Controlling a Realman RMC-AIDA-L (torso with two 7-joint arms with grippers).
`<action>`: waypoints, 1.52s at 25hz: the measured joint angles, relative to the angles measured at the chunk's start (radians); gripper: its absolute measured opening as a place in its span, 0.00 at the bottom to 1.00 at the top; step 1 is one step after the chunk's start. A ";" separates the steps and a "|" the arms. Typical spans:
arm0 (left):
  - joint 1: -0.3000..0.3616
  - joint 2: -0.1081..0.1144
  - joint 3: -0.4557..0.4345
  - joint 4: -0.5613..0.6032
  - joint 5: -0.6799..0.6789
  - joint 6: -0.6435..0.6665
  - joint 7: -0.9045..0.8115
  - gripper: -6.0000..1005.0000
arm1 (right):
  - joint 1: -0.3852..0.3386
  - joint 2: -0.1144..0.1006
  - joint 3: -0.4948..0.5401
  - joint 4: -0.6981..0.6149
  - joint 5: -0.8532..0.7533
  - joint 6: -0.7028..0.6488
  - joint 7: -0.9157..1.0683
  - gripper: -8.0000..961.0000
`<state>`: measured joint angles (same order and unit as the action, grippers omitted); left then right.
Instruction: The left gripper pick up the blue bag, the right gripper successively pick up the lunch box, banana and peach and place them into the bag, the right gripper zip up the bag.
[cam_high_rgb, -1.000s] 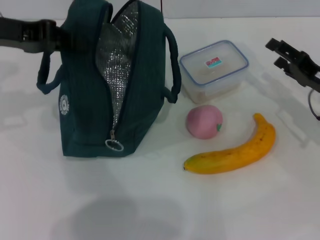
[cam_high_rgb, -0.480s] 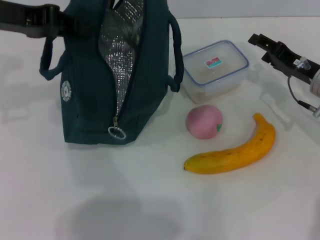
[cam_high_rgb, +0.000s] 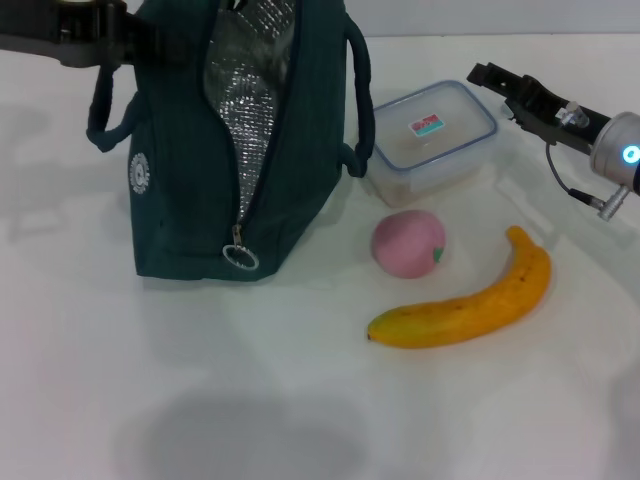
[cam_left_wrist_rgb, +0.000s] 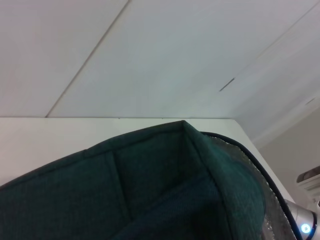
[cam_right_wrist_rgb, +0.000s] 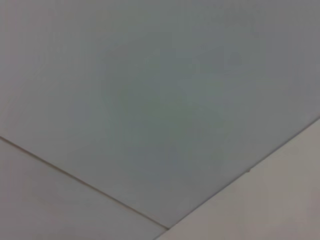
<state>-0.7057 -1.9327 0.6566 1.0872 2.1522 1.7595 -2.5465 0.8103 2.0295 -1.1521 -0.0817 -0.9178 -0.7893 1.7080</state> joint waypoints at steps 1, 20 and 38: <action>0.000 0.002 0.000 -0.001 0.000 -0.002 0.000 0.04 | 0.003 0.000 0.000 0.002 0.000 -0.001 0.000 0.83; -0.013 0.016 0.000 -0.027 0.001 -0.027 0.000 0.04 | 0.026 0.000 -0.003 0.038 -0.005 -0.034 0.009 0.83; -0.006 0.013 0.006 -0.032 0.000 -0.025 0.010 0.04 | 0.023 0.000 -0.014 0.053 -0.007 -0.075 0.014 0.82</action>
<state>-0.7114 -1.9202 0.6623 1.0553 2.1521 1.7350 -2.5362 0.8333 2.0294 -1.1662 -0.0290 -0.9249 -0.8642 1.7224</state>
